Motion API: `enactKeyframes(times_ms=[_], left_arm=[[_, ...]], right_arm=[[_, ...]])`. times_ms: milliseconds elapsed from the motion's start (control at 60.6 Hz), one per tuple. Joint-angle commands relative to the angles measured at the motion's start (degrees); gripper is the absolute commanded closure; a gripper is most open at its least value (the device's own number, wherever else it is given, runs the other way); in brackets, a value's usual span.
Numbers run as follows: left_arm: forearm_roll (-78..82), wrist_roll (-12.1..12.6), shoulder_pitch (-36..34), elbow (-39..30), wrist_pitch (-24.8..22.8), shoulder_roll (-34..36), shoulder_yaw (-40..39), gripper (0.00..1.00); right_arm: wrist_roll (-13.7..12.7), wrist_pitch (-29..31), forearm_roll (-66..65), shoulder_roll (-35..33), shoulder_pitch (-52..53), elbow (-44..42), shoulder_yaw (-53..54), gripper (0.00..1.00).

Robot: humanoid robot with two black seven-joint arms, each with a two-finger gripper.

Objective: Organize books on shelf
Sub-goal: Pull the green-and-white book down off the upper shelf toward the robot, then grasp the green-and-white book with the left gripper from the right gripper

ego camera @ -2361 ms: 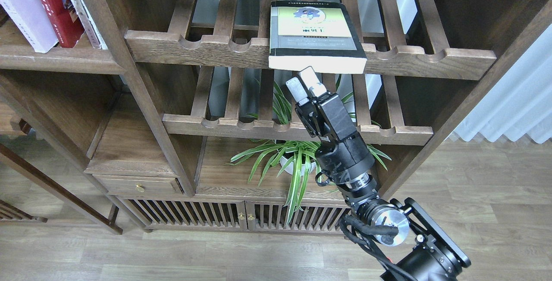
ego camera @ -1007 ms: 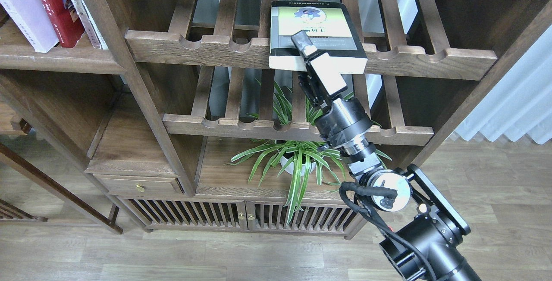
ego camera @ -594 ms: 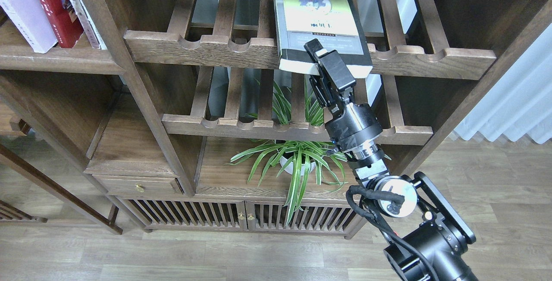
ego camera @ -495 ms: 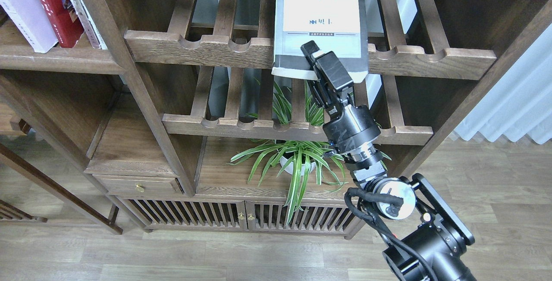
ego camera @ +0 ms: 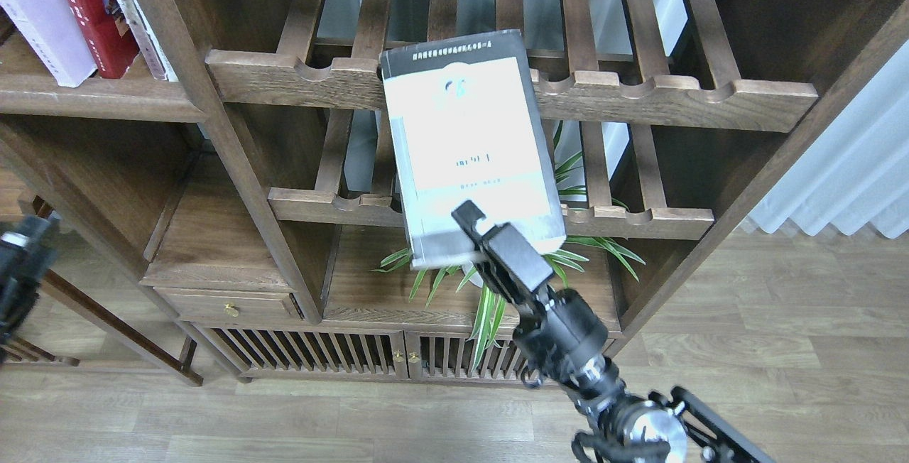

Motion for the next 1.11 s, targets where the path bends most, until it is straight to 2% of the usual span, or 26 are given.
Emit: enactKeyframes(times_ms=[0,281,611,743,974,1089], left_arm=[[0.0,-3.61,0.14,-0.76,0.0,-1.51,5.01,0.24],[-0.09,-7.66,-0.48,-1.99,0.0,-5.64,15.3,0.24],[0.0,-7.83,-0.74,-5.76,0.0,-10.74,23.92,0.25],[0.09,-7.66,-0.74,-5.94,0.0,-11.36,27.78,0.25],[0.53,-7.57,-1.53,-5.85,0.0,-11.89,32.71,0.25],[0.53,-7.83,-2.14,-5.59,0.0,-11.97,33.85,0.28]], right_arm=[[-2.85,-0.04,-0.01,-3.79,-1.86,-0.65,-0.09,0.97],[-5.31,-0.04,-0.01,-5.03,-0.55,-5.04,-3.52,0.97],[-8.3,-0.04,0.08,0.16,0.42,-11.11,-6.6,0.97],[-10.41,-0.04,0.08,2.35,-0.11,-11.81,-6.77,0.97],[-10.94,-0.04,-0.1,4.55,-0.19,-11.9,-9.67,0.97],[-10.94,-0.04,-0.18,5.17,-0.63,-11.81,-10.55,0.97]])
